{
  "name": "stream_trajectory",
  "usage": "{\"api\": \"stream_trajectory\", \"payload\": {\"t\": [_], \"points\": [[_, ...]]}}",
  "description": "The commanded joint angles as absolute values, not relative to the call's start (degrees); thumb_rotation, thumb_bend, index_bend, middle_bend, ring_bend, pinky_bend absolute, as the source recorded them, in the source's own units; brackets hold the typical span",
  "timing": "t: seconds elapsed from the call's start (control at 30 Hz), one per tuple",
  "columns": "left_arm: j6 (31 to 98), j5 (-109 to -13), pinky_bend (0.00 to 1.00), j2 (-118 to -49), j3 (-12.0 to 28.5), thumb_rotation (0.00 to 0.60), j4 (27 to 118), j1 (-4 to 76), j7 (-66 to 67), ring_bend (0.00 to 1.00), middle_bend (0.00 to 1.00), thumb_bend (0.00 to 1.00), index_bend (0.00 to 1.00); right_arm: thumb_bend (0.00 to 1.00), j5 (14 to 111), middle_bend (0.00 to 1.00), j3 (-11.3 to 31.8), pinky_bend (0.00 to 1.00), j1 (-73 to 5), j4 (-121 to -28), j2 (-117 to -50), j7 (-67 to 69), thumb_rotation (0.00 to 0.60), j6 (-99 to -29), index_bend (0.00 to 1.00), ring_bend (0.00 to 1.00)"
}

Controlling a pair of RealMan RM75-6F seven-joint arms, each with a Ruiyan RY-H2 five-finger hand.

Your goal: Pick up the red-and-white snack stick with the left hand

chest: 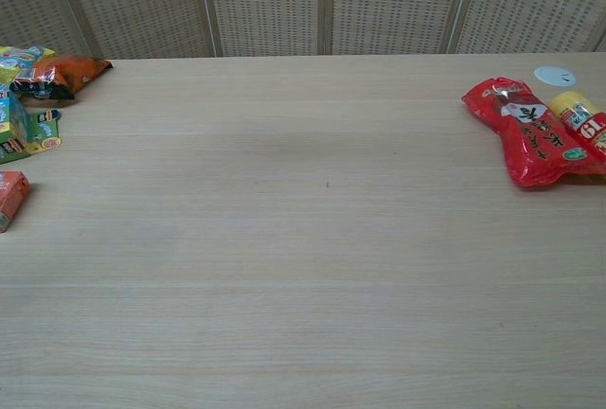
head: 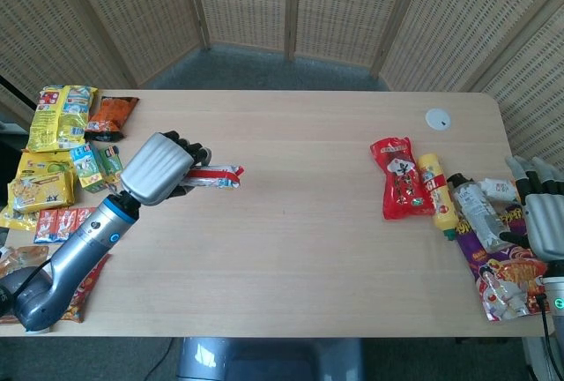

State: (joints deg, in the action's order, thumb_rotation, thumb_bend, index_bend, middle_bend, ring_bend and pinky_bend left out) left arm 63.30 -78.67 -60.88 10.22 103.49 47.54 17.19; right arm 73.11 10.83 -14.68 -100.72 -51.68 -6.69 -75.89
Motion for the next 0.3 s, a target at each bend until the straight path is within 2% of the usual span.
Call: {"api": "stream_trajectory", "payload": {"t": [0.03,0.3], "points": [[63.72,-78.13,0.59,-60.79,10.3,0.6,104.13,46.84,17.81,0.83,0.72,0.43,0.78,0.28,73.53,0.0,10.73,0.0,-14.85,-100.1,-52.03,-6.03,0.518,-75.62,0.0,0.0],[63.51,-78.57,0.59,-60.93,10.69,0.6,103.88,46.35,17.81,0.83,0.72,0.43,0.78,0.28,74.17,0.0,10.68,0.0,-14.97,-99.49,-52.86,-5.31,0.518,-75.74,0.0,0.0]]}}
